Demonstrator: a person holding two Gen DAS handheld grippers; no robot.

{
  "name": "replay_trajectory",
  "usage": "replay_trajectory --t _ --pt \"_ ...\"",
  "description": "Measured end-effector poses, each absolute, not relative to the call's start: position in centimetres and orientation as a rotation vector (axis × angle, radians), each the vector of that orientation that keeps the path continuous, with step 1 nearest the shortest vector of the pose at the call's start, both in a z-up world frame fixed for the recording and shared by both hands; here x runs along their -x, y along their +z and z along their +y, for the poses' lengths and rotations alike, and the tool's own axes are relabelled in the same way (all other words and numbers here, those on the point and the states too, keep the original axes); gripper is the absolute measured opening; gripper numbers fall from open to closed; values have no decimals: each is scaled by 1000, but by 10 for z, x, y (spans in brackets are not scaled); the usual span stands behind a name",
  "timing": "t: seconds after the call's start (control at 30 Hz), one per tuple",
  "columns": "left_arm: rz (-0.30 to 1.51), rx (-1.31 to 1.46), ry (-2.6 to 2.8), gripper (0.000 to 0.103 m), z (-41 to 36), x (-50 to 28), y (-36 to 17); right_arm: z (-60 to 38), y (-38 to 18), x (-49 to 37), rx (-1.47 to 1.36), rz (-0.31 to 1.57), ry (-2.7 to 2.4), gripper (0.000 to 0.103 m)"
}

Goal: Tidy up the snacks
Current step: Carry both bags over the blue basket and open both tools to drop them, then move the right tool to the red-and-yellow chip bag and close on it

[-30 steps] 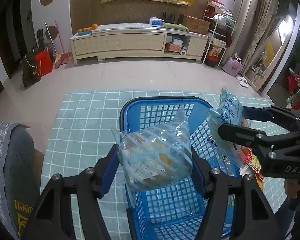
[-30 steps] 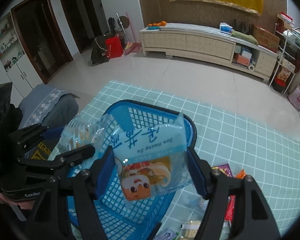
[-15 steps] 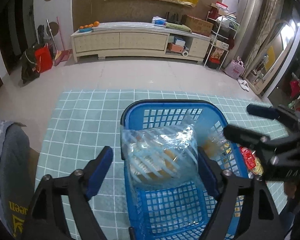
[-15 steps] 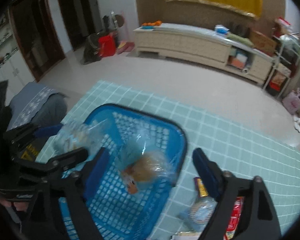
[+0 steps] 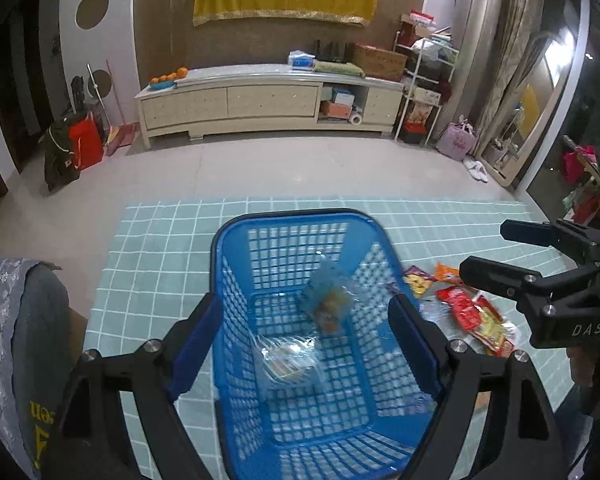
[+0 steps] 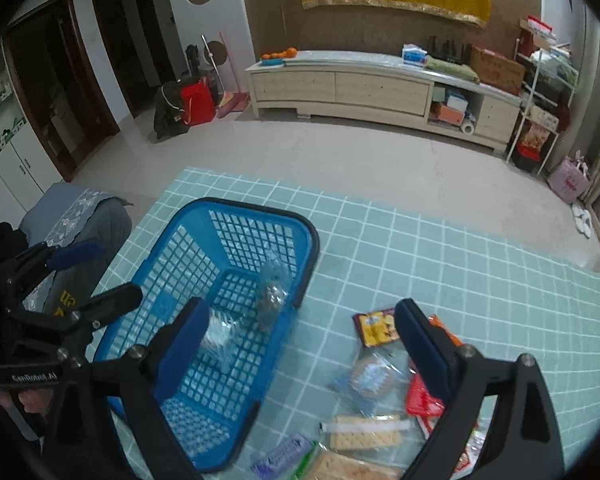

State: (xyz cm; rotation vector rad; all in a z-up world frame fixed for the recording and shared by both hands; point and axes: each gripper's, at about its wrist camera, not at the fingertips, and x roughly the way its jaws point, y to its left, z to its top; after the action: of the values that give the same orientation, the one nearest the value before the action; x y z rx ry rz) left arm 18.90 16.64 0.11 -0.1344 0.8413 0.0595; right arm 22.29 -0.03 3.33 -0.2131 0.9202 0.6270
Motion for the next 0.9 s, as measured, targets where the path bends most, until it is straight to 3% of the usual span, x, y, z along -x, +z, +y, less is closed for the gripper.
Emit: replay_trajectory --t 0.47,0.9 --pt "817 57 -8 83 89 -147 25 -73 59 -178 202 891 592 96" --pt "831 -19 -152 83 18 -139 -8 -144 31 -161 175 940 525 96"
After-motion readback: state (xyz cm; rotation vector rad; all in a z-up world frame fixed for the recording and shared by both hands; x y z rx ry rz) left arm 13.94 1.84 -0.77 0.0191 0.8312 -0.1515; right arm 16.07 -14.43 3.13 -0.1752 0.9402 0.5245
